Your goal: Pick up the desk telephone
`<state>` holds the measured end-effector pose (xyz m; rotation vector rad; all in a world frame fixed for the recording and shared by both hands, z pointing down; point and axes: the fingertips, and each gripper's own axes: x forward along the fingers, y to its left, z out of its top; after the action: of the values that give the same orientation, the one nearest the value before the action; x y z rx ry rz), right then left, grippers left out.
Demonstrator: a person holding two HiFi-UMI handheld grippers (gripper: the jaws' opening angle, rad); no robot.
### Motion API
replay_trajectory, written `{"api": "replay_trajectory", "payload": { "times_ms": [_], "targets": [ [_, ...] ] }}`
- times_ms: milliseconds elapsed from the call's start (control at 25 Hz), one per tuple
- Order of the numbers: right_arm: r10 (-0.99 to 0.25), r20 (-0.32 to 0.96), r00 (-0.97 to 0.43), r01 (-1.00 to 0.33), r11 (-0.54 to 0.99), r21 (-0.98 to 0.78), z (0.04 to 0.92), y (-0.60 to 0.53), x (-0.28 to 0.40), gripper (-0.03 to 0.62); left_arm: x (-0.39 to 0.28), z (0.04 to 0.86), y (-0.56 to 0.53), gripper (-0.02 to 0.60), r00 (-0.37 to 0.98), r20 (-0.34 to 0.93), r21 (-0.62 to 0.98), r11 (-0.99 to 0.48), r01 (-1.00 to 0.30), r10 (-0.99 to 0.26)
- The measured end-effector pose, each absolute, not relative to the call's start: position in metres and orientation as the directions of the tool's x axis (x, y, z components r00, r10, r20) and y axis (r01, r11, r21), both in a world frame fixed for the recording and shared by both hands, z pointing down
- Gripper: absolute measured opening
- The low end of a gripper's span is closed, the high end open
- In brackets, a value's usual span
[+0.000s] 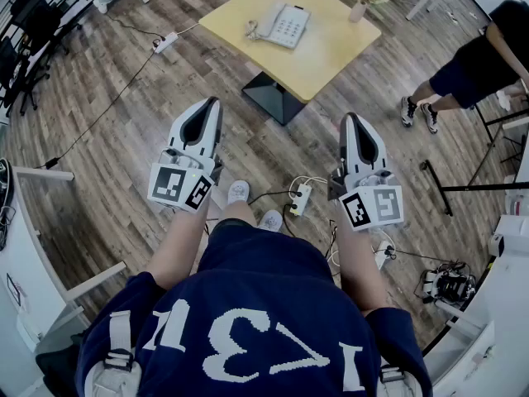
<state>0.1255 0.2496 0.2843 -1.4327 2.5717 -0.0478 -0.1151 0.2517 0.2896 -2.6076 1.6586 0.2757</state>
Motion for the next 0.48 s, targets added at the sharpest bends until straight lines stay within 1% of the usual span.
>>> {"api": "replay_trajectory", "payload": {
  "times_ms": [280,480],
  "targets": [
    [-0.846,-0.149,-0.512,-0.843,0.528,-0.102,0.286,0.255,0.127,0.025,-0.112,0.292,0.253,0.021,0.409,-0.154,0.046,-0.420,-0.906,-0.899],
    [-0.837,-0.170,-0.521,-0.837,0.539,-0.089,0.278,0.257,0.132,0.025,-0.103,0.294,0.254,0.021,0.419,-0.146,0.037,-0.428,-0.903,-0.896]
  ]
}}
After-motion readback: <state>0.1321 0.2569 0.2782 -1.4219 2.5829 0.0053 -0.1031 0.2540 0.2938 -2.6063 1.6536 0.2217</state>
